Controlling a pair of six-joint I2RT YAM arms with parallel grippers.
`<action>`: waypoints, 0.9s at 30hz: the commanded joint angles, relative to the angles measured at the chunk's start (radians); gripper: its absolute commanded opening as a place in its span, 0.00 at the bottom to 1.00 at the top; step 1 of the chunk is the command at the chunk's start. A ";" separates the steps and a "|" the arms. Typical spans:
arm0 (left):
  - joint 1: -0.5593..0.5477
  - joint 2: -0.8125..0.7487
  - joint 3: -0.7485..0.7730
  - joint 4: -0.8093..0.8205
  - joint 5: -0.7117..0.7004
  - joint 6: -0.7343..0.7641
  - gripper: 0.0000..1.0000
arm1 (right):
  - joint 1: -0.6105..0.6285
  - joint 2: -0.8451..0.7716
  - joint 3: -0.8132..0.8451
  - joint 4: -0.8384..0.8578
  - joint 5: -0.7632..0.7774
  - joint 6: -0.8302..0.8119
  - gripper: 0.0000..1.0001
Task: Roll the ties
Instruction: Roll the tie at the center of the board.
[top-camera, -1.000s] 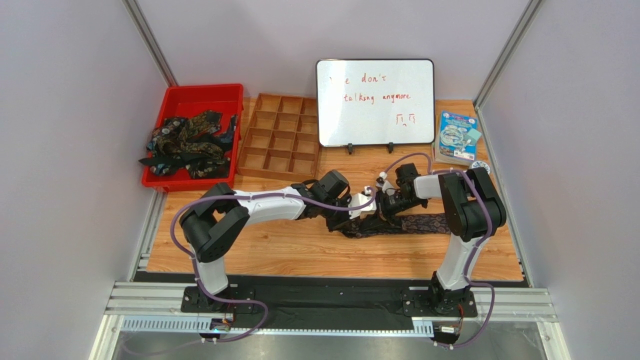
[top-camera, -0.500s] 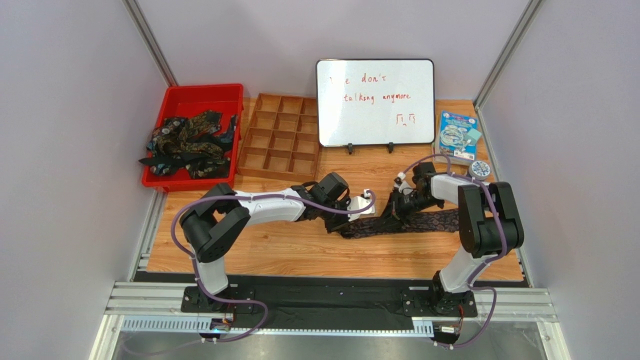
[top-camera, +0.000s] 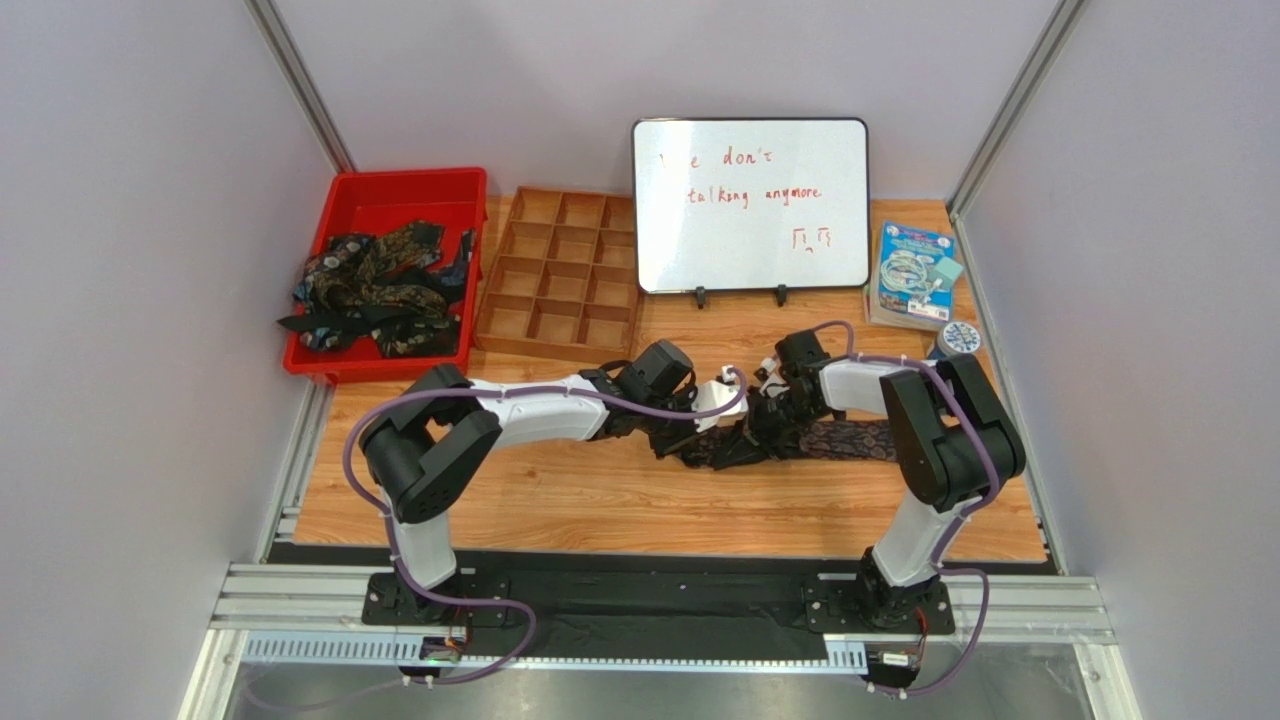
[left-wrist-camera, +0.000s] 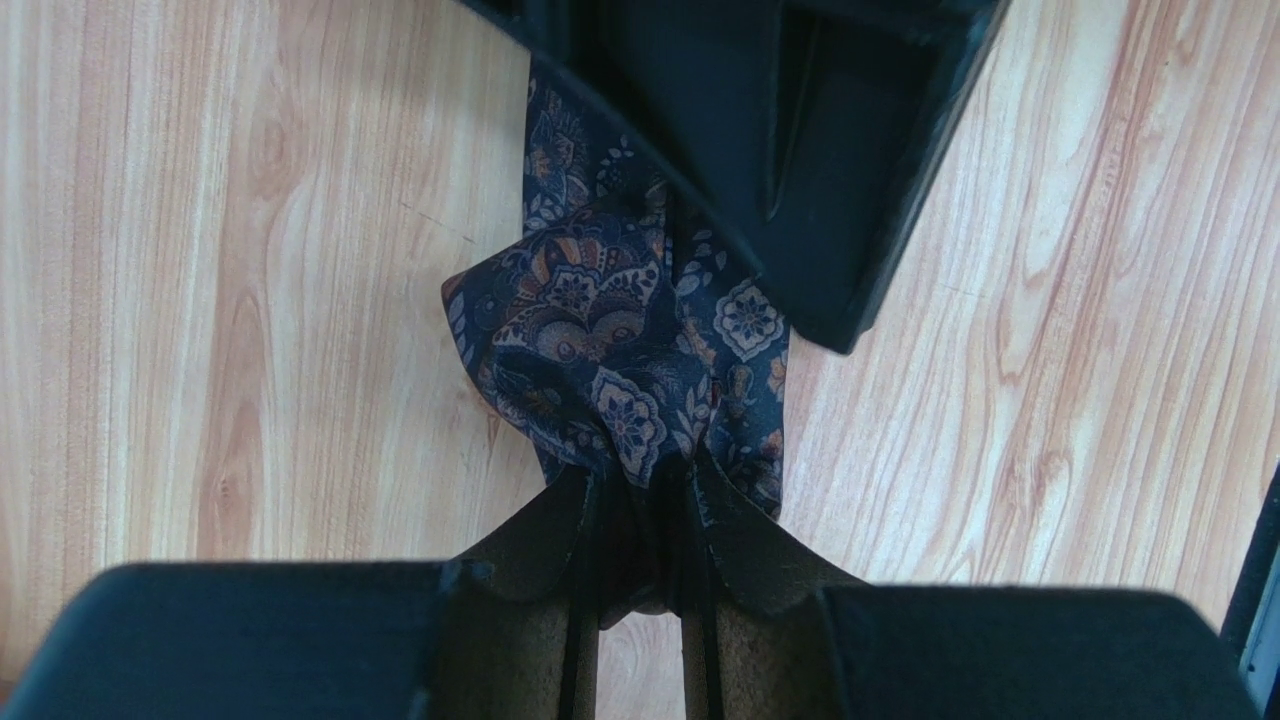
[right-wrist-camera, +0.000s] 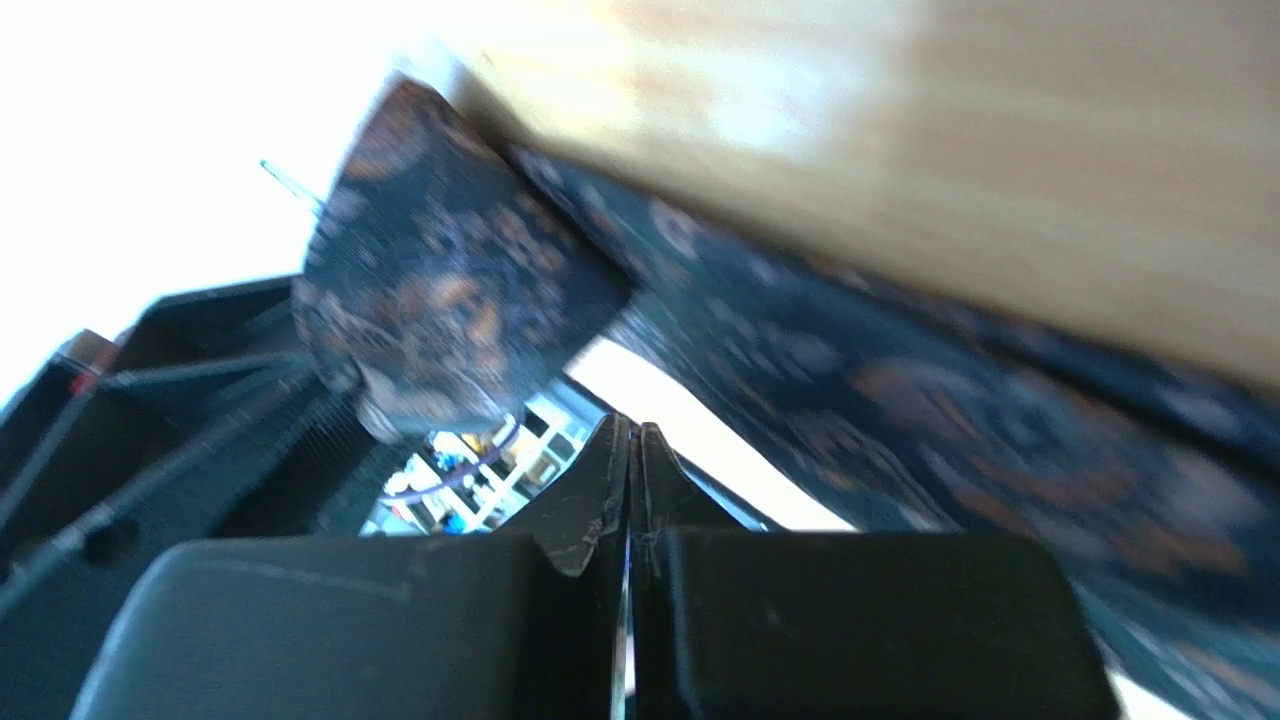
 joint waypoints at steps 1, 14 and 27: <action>0.006 -0.015 -0.030 0.029 0.055 -0.049 0.06 | 0.030 0.096 -0.062 0.037 0.064 0.209 0.00; 0.031 -0.021 -0.079 -0.016 0.213 0.002 0.05 | 0.029 0.113 0.053 -0.049 0.124 0.013 0.00; 0.031 -0.017 -0.101 0.093 0.063 -0.073 0.05 | 0.103 -0.193 -0.065 -0.095 0.337 0.250 0.00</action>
